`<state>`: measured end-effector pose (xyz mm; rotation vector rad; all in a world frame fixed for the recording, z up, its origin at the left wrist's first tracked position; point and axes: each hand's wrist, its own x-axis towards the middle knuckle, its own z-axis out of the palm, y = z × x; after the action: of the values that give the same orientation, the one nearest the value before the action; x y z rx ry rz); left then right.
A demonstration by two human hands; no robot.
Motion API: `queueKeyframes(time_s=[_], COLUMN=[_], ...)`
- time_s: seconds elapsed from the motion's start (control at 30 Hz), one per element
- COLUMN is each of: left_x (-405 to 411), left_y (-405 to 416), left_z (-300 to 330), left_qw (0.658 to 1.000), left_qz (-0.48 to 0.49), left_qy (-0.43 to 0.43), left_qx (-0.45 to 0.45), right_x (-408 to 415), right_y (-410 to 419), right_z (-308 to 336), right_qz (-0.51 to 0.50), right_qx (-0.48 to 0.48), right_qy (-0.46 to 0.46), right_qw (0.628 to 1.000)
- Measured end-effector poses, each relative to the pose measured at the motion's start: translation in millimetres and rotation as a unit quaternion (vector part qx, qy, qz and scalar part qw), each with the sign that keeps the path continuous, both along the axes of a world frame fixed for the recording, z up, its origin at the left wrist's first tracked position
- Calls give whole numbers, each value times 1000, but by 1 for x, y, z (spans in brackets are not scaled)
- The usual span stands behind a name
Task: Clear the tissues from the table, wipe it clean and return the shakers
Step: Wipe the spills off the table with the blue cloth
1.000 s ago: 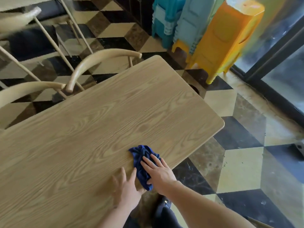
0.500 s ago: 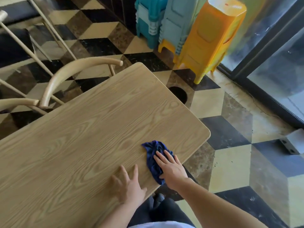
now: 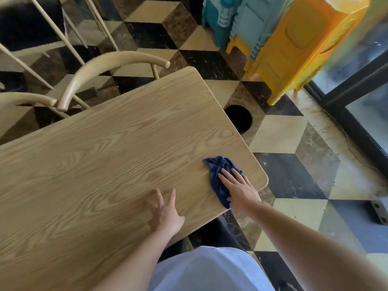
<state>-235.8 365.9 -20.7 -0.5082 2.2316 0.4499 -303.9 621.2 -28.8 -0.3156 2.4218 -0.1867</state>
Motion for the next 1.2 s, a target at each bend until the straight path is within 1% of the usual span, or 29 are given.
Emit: queueKeyframes(time_s=[0.23,0.33,0.47,0.6,0.77,0.9,1.03,1.1,1.2], left_x=[-19,-23,-24,-21,-18,-12,2,12,30], left_y=[66,91,109,109,108,101,89,86,79], left_z=[7,7,5,2,1,3,5,9,20], left_qw=[999,999,996,995,994,995,994,994,994], left_qz=[24,33,21,20,5,5,-12,1,56], left_qy=[-25,-28,-28,-26,-27,-21,-15,-21,-16], left_qx=[-23,-33,-80,-93,-106,-93,-108,-106,-97], right_x=[-46,-54,-52,-49,-38,-32,-34,-37,-39], right_y=[66,74,72,70,64,55,36,27,25], right_z=[6,5,4,4,0,0,16,25,31], right_qz=[13,6,1,20,55,79,53,41,32], right_qx=[4,-12,-27,-23,-47,-26,9,26,35], right_qy=[9,-3,3,6,25,21,7,-12,-30], right_qw=[1000,1000,1000,1000,997,996,999,999,998])
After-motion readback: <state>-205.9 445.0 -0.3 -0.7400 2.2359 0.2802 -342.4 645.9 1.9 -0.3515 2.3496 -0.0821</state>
